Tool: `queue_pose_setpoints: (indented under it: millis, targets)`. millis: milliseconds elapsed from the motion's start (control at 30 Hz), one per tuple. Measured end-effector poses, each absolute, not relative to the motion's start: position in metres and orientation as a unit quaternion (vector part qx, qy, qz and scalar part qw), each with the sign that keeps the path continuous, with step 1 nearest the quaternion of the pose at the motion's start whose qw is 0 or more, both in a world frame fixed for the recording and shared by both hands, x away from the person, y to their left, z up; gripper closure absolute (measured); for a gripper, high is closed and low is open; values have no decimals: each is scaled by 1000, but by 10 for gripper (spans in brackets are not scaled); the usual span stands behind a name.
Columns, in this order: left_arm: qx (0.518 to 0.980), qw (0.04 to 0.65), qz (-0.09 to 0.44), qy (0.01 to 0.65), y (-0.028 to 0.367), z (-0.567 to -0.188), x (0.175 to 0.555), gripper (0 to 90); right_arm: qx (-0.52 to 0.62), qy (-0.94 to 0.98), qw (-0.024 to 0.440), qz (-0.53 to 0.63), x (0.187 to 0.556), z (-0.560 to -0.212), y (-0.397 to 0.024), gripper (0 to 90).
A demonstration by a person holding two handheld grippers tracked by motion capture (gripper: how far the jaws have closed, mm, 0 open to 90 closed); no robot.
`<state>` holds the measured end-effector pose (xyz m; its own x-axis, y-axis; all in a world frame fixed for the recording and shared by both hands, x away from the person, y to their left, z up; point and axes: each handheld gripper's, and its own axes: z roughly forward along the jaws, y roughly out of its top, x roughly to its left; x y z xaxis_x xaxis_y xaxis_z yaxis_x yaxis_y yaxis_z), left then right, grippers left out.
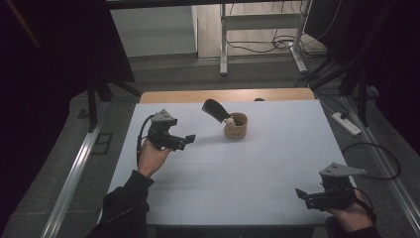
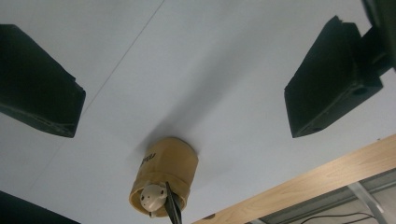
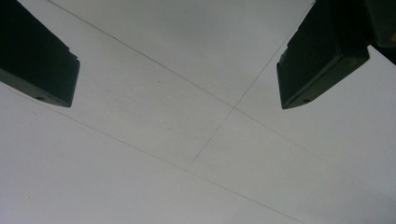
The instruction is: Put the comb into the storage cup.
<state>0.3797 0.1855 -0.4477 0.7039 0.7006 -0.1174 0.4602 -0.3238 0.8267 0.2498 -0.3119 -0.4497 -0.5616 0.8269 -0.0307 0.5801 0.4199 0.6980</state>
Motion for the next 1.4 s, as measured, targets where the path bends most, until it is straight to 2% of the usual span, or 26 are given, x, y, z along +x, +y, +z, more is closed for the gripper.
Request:
queue_pose_setpoints:
  millis: [1400]
  targets:
    - [790,459,131,384,213,-454,318,0,426,821,190,328,249,-449,-312,0]
